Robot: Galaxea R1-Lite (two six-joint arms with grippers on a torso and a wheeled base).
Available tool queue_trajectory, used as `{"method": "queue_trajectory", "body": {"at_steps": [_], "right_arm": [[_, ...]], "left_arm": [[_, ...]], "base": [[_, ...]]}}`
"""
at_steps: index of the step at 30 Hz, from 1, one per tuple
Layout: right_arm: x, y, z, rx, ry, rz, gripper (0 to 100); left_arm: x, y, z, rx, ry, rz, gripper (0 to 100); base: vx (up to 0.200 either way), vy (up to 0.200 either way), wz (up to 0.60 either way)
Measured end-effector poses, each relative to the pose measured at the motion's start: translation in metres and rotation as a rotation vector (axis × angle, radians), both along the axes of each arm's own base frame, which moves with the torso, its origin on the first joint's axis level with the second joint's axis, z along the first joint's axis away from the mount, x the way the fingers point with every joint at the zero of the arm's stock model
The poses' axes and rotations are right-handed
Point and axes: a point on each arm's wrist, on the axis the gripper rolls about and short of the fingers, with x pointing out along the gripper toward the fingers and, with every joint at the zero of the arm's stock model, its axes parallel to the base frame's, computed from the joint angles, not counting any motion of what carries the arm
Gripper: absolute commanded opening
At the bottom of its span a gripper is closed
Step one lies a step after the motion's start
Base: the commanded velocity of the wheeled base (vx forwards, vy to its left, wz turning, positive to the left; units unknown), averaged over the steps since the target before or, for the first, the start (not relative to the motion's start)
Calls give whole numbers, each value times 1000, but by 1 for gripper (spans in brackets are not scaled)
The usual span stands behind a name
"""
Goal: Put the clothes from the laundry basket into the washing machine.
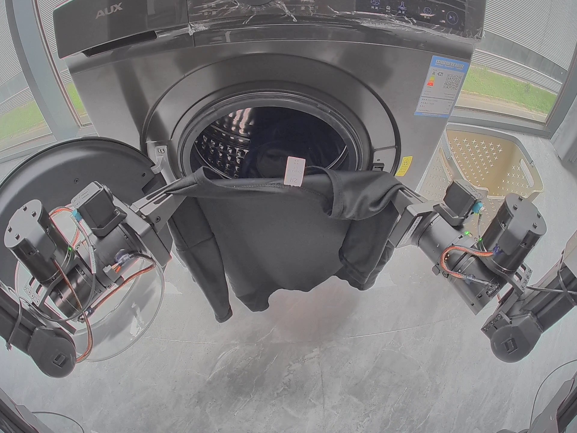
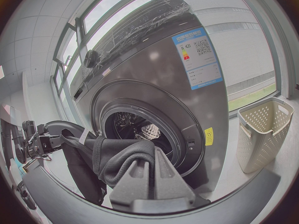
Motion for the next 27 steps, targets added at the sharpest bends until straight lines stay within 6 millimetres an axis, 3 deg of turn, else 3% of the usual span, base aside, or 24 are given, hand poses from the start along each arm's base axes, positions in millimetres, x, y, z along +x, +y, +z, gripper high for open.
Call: {"method": "queue_trajectory", "body": {"at_steps": [19, 27], "right_arm": [[-3, -3, 13, 30, -29, -12, 0], [-8, 0, 4, 24, 1, 48, 0]], "left_arm": [[-3, 0, 13, -20, -51, -9, 0], [-8, -25, 11, -18, -43, -105, 0]], "base": [[0, 0, 0], [0, 0, 0]]}}
